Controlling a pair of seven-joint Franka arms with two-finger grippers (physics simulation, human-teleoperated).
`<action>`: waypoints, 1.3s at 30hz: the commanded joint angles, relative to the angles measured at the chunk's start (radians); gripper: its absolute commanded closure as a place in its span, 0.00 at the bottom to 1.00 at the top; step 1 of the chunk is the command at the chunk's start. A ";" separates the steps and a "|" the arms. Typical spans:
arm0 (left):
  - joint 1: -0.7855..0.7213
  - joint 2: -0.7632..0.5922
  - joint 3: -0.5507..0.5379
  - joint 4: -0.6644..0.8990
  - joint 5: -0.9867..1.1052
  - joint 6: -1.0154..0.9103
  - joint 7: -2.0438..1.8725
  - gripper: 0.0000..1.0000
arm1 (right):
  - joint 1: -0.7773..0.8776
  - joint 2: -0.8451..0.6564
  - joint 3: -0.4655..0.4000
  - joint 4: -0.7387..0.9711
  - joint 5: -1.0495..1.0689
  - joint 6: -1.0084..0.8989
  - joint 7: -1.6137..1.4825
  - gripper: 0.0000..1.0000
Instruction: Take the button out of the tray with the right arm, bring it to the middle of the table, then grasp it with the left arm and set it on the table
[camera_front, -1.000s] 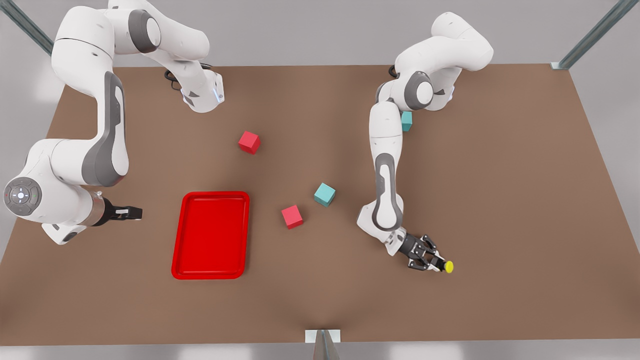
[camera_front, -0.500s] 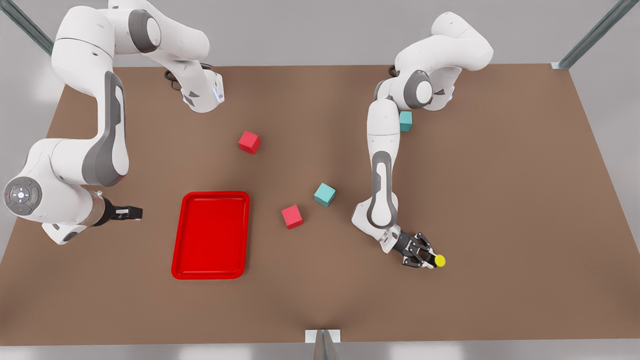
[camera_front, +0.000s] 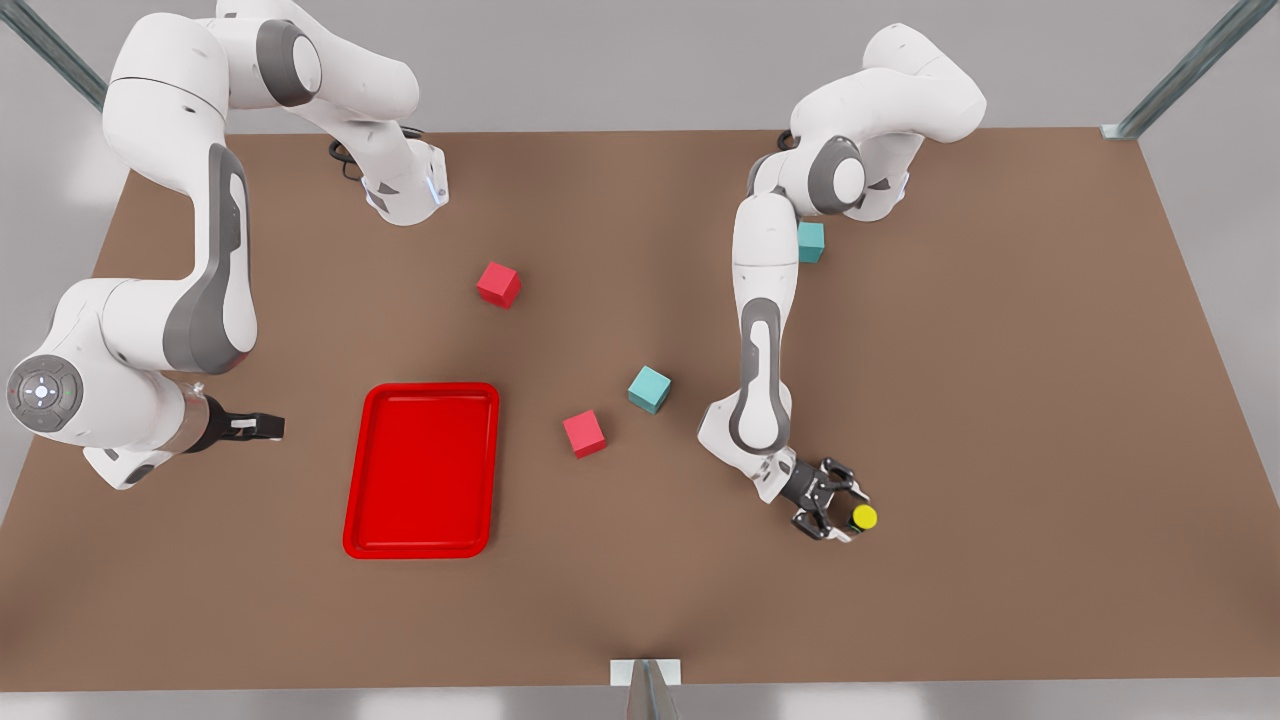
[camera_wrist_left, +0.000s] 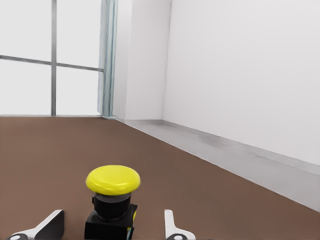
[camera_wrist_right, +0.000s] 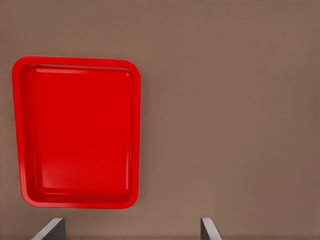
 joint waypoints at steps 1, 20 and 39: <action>-0.016 -0.042 0.002 -0.040 0.004 -0.010 0.028 0.00 | 0.001 -0.001 0.000 0.000 0.001 0.000 0.001 0.00; 0.970 -1.161 -0.918 -0.160 -0.695 -0.499 2.311 0.00 | 0.004 -0.003 0.000 0.000 0.001 -0.003 0.001 0.00; 0.935 -1.291 -0.804 -0.293 -0.820 -0.458 2.477 0.00 | 0.004 -0.003 0.000 -0.001 0.002 -0.001 0.001 0.00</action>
